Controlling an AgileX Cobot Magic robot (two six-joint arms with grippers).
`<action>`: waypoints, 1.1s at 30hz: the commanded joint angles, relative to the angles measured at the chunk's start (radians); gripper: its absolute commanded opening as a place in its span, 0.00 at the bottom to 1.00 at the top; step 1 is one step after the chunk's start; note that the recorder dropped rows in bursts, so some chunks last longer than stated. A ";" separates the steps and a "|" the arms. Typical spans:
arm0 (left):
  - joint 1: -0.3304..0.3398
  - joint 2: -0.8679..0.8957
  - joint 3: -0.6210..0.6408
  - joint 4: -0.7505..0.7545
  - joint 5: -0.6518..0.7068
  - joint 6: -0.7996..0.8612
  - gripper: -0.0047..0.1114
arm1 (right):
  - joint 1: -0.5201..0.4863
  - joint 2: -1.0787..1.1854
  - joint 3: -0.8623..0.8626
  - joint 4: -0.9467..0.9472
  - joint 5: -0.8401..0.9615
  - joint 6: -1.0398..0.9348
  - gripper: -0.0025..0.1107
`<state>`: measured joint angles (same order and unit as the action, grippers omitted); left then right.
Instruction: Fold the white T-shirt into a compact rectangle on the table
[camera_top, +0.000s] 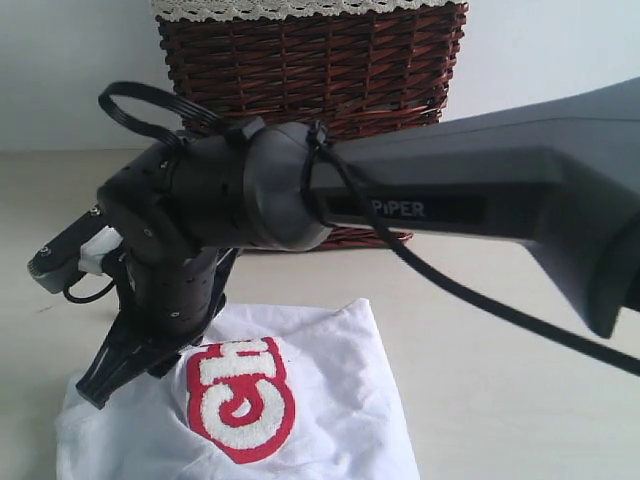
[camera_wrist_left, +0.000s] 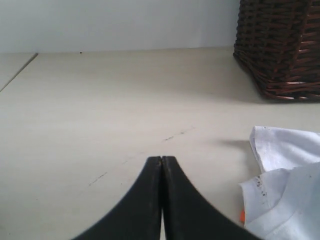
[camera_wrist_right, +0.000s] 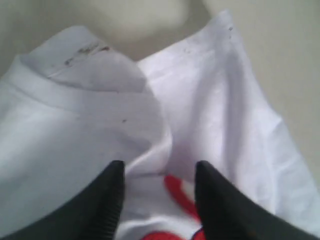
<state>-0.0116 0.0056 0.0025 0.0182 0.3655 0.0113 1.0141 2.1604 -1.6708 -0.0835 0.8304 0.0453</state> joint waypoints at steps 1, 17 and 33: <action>0.004 -0.006 -0.003 0.004 -0.008 0.001 0.04 | 0.009 -0.030 -0.004 0.041 0.114 0.025 0.62; 0.004 -0.006 -0.003 0.004 -0.008 0.001 0.04 | 0.009 0.036 0.005 -0.091 -0.042 0.072 0.02; 0.004 -0.006 -0.003 0.004 -0.008 0.001 0.04 | 0.009 -0.024 -0.011 -0.333 -0.150 0.331 0.02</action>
<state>-0.0116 0.0056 0.0025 0.0182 0.3655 0.0113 1.0238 2.0920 -1.6753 -0.3932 0.7081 0.3256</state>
